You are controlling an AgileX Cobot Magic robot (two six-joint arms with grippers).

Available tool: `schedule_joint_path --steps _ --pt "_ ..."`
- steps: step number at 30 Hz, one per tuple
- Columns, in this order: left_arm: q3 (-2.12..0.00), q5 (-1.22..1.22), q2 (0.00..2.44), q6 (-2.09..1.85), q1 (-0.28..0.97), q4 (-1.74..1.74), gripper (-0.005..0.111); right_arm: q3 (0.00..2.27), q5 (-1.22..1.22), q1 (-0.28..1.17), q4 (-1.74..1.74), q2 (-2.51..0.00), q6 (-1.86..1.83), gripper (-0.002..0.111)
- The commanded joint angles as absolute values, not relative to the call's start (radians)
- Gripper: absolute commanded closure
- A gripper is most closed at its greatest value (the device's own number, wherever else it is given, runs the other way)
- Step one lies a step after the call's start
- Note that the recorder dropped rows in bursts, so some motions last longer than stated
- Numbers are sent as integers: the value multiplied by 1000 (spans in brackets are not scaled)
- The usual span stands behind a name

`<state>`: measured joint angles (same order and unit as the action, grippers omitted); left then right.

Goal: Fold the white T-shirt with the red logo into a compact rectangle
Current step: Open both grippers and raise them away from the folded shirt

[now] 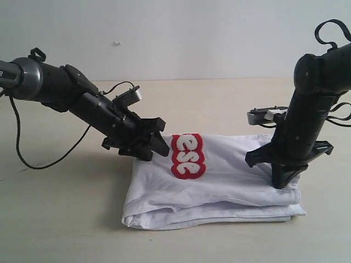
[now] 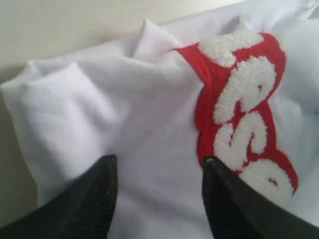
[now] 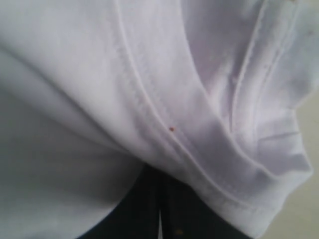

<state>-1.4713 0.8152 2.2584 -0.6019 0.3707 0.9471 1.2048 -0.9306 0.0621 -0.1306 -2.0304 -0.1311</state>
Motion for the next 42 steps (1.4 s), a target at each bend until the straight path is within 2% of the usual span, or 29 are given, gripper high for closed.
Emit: schedule_joint_path --steps 1,17,20,23,30,34,41,42 --pt "-1468 814 2258 -570 318 848 54 1205 -868 106 -157 -2049 -133 108" --pt "-1468 948 2246 -558 156 741 56 1205 -860 116 -253 -2024 -216 108" --pt "-1468 946 2206 -579 156 743 76 1205 -820 116 -251 -1958 -216 108" --pt "-1468 934 2135 -579 154 743 106 1205 -796 116 -251 -1887 -216 108" --pt "-1466 1010 2042 -582 149 702 107 1205 -833 116 -251 -1824 -224 108" --pt "-1385 1028 2008 -569 149 659 107 1203 -876 116 -251 -1808 -231 108" --pt "-1093 762 1839 -567 149 686 107 1168 -883 116 -232 -1730 -243 108" --pt "-1028 667 1785 -571 149 704 107 1143 -860 116 -229 -1692 -243 108"
